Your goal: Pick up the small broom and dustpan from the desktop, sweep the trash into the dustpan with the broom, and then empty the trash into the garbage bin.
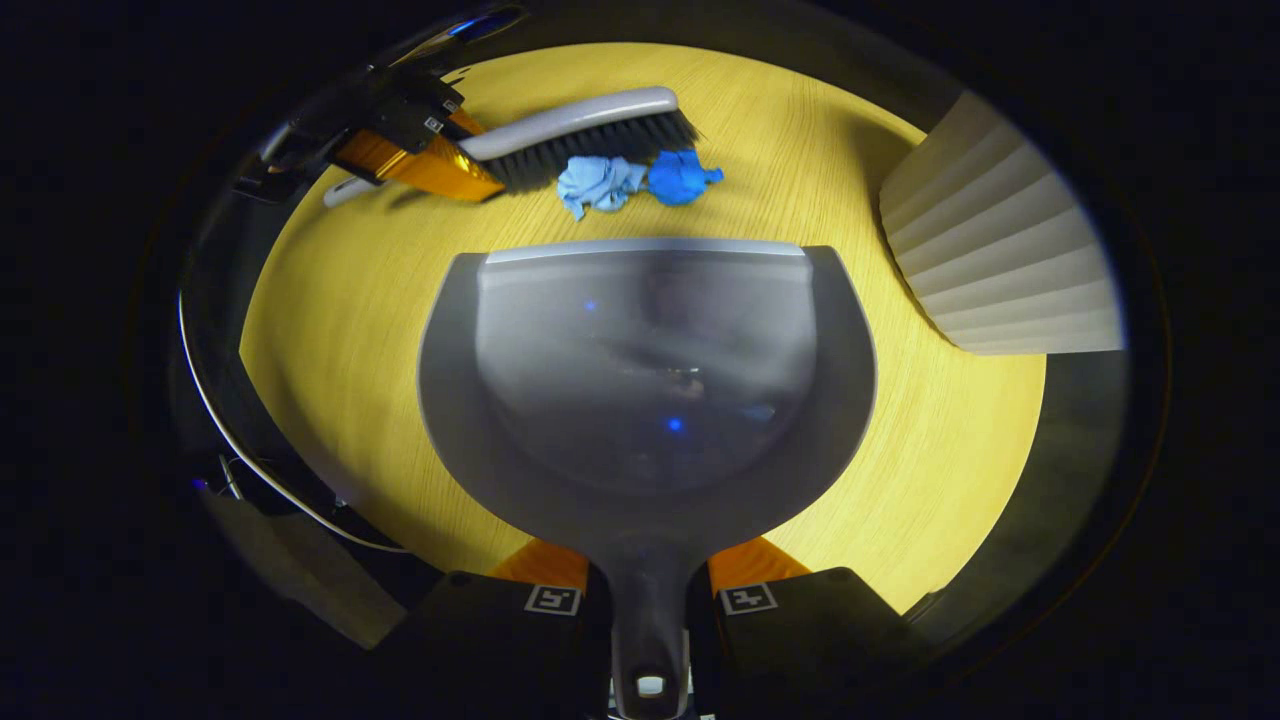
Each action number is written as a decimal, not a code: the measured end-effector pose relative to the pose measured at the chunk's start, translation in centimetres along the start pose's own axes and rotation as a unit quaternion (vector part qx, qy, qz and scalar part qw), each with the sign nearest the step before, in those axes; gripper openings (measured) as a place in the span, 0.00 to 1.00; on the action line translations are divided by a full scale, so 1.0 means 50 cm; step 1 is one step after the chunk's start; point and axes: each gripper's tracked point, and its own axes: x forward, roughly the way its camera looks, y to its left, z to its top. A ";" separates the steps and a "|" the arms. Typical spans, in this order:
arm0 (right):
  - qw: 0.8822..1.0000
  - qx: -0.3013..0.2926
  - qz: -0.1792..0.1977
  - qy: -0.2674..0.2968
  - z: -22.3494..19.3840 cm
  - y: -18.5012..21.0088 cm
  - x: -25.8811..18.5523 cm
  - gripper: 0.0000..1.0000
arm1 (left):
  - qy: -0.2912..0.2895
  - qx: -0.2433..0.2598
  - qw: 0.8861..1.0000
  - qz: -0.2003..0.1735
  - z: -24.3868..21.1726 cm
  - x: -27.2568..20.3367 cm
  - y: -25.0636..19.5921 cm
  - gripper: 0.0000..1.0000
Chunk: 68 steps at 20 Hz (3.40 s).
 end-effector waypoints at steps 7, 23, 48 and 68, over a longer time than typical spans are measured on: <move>1.000 -0.016 -0.006 -0.004 -0.002 -0.003 0.007 0.35 | 0.009 0.012 0.997 -0.072 -0.006 -0.001 -0.100 0.20; 0.992 -0.014 -0.005 -0.129 -0.021 0.002 -0.005 0.35 | -0.065 -0.069 0.994 -0.059 -0.003 -0.056 -0.190 0.20; 0.956 0.190 -0.110 -0.192 0.044 0.075 0.011 0.35 | -0.090 -0.123 0.988 0.001 -0.017 0.002 -0.136 0.20; 0.970 0.102 -0.217 -0.048 0.101 -0.033 -0.015 0.35 | -0.072 -0.145 0.987 -0.008 -0.006 0.011 -0.141 0.20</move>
